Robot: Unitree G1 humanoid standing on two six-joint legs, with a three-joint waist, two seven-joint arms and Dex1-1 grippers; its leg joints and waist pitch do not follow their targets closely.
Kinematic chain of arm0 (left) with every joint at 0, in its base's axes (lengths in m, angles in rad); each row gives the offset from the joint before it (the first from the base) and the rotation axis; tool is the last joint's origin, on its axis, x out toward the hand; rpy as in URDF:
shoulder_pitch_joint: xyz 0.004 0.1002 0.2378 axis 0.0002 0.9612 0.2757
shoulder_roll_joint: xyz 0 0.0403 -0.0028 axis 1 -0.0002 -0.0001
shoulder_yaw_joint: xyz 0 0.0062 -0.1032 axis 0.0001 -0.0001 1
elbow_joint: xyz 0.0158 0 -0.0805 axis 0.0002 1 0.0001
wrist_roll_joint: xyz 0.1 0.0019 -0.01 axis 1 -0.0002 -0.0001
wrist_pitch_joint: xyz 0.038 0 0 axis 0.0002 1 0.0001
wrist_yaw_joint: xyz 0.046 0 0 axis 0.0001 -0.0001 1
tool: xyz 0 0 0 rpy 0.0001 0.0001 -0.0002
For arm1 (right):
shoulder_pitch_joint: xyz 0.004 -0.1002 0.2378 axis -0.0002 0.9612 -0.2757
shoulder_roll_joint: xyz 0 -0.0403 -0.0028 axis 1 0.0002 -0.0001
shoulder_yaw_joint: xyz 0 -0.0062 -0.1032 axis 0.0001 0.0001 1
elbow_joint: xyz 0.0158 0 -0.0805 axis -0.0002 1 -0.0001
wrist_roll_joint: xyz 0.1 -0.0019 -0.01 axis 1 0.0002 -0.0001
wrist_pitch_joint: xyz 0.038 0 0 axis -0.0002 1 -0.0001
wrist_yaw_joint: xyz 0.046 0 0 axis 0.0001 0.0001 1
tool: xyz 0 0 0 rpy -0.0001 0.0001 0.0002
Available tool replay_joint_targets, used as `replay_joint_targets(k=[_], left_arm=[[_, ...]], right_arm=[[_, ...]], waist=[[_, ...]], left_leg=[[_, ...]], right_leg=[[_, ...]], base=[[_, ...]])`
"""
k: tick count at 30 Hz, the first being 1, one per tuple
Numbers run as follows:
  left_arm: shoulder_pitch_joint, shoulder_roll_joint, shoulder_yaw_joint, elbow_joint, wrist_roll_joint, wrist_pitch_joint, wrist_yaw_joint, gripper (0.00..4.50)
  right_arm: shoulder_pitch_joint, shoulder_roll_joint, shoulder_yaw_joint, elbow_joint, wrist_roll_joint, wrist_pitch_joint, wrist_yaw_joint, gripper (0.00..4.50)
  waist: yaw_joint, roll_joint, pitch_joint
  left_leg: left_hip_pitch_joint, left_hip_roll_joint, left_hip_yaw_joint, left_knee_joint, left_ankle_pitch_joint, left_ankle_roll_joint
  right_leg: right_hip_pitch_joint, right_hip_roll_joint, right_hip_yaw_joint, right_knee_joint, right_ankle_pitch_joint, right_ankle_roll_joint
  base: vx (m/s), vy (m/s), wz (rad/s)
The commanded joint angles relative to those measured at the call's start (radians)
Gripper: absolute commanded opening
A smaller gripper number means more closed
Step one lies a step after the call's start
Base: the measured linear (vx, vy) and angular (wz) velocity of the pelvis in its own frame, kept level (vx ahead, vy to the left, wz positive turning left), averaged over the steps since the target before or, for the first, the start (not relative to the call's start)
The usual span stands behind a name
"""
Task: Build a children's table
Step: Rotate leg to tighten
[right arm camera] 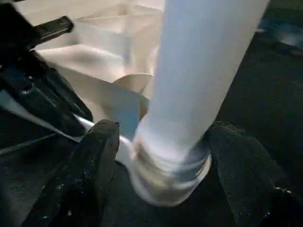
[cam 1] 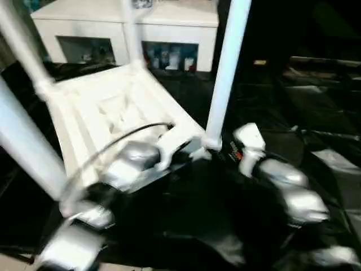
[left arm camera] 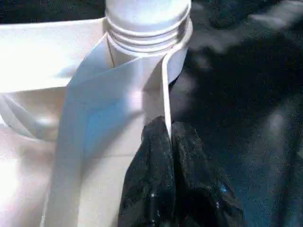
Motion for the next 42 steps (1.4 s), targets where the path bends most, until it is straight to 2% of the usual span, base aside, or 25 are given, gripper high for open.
replay_joint_targets(k=[1,2,4,5,6,9,10,14,17,19,21,28,31,35,42], left_arm=[[0.052,0.031,-0.107,-0.066,-0.021,0.006,-0.162,0.00],[0.060,0.047,-0.115,-0.094,-0.030,0.012,-0.188,0.00],[0.069,0.066,-0.120,-0.131,-0.043,0.029,-0.213,0.00],[0.075,0.076,-0.120,-0.150,-0.047,0.030,-0.223,0.00],[0.077,0.078,-0.119,-0.157,-0.047,0.031,-0.226,0.00],[0.086,0.089,-0.112,-0.185,-0.044,0.046,-0.241,0.00],[0.086,0.090,-0.111,-0.186,-0.041,0.045,-0.240,0.00],[0.088,0.097,-0.110,-0.197,-0.043,0.050,-0.238,0.00],[0.088,0.102,-0.111,-0.205,-0.047,0.056,-0.236,0.00],[0.088,0.104,-0.111,-0.206,-0.045,0.059,-0.235,0.00],[0.089,0.104,-0.108,-0.207,-0.041,0.063,-0.237,0.00],[0.086,0.106,-0.106,-0.206,-0.040,0.064,-0.232,0.00],[0.086,0.105,-0.105,-0.205,-0.041,0.065,-0.231,0.00],[0.091,0.108,-0.103,-0.211,-0.044,0.068,-0.231,0.00],[0.099,0.113,-0.104,-0.216,-0.042,0.070,-0.230,0.00]], right_arm=[[0.012,-0.038,0.023,-0.053,0.020,0.005,0.106,3.15],[0.016,-0.047,0.023,-0.061,0.020,0.008,0.134,3.15],[0.021,-0.059,0.029,-0.074,0.023,0.018,0.173,3.15],[0.025,-0.073,0.046,-0.088,0.027,0.026,0.202,3.15],[0.026,-0.078,0.051,-0.093,0.029,0.029,0.210,3.15],[0.034,-0.108,0.094,-0.118,0.035,0.041,0.249,3.15],[0.033,-0.108,0.096,-0.116,0.032,0.038,0.248,3.15],[0.031,-0.111,0.102,-0.114,0.020,0.041,0.274,3.15],[0.035,-0.123,0.104,-0.117,0.005,0.044,0.293,3.15],[0.035,-0.135,0.108,-0.116,-0.005,0.043,0.301,3.15],[0.033,-0.151,0.115,-0.112,-0.007,0.037,0.296,3.15],[0.025,-0.141,0.105,-0.100,-0.001,0.048,0.295,3.15],[0.022,-0.139,0.108,-0.092,-0.005,0.047,0.298,2.82],[0.020,-0.140,0.111,-0.089,0.001,0.054,0.298,2.69],[0.025,-0.141,0.116,-0.087,-0.006,0.049,0.301,2.65]], waist=[[0.002,0.000,-0.052],[0.002,-0.002,-0.052],[0.012,0.005,-0.052],[0.013,0.004,-0.051],[0.013,0.002,-0.051],[0.017,0.001,-0.050],[0.015,-0.002,-0.049],[0.012,-0.005,-0.050],[0.013,-0.004,-0.054],[0.013,-0.004,-0.056],[0.013,-0.005,-0.057],[0.015,-0.006,-0.058],[0.015,-0.008,-0.059],[0.015,-0.008,-0.059],[0.014,-0.009,-0.057]], left_leg=[[0.005,0.045,-0.006,-0.057,-0.146,0.106],[0.003,0.047,-0.004,-0.057,-0.130,0.117],[0.012,0.047,-0.001,-0.055,-0.131,0.119],[0.012,0.048,-0.001,-0.056,-0.133,0.117],[0.007,0.047,-0.002,-0.056,-0.128,0.115],[0.007,0.047,-0.002,-0.057,-0.129,0.106],[0.003,0.045,-0.001,-0.058,-0.141,0.100],[0.002,0.042,-0.001,-0.058,-0.163,0.082],[0.002,0.042,-0.001,-0.054,-0.124,0.089],[0.001,0.041,-0.001,-0.050,-0.093,0.104],[0.001,0.040,-0.001,-0.049,-0.086,0.114],[0.001,0.040,-0.001,-0.048,-0.099,0.113],[0.000,0.040,-0.001,-0.046,-0.100,0.111],[0.000,0.040,-0.001,-0.046,-0.109,0.107],[-0.001,0.039,-0.002,-0.046,-0.156,0.082]], right_leg=[[0.044,-0.056,0.053,-0.051,-0.068,-0.277],[0.046,-0.056,0.054,-0.046,-0.036,-0.288],[0.038,-0.053,0.055,-0.045,-0.014,-0.301],[0.038,-0.053,0.055,-0.044,-0.013,-0.304],[0.044,-0.052,0.055,-0.042,-0.014,-0.301],[0.044,-0.053,0.057,-0.043,-0.033,-0.293],[0.046,-0.054,0.057,-0.044,-0.055,-0.285],[0.046,-0.055,0.060,-0.049,-0.114,-0.263],[0.047,-0.054,0.060,-0.044,-0.078,-0.264],[0.048,-0.052,0.060,-0.038,-0.021,-0.277],[0.049,-0.052,0.060,-0.037,-0.006,-0.283],[0.050,-0.053,0.059,-0.038,-0.043,-0.281],[0.050,-0.053,0.060,-0.037,-0.047,-0.280],[0.049,-0.052,0.060,-0.038,-0.065,-0.276],[0.046,-0.053,0.062,-0.043,-0.145,-0.255]], base=[[0.000,0.000,0.00],[0.000,0.000,0.00],[0.000,0.000,0.00],[0.000,0.000,0.00],[0.000,0.000,0.00],[0.000,0.000,0.00],[0.000,0.000,0.00],[0.000,0.000,0.00],[0.000,0.000,0.00],[0.000,0.000,0.00],[0.000,0.000,0.00],[0.000,0.000,0.00],[0.000,0.000,0.00],[0.000,0.000,0.00],[0.000,0.000,0.00]])
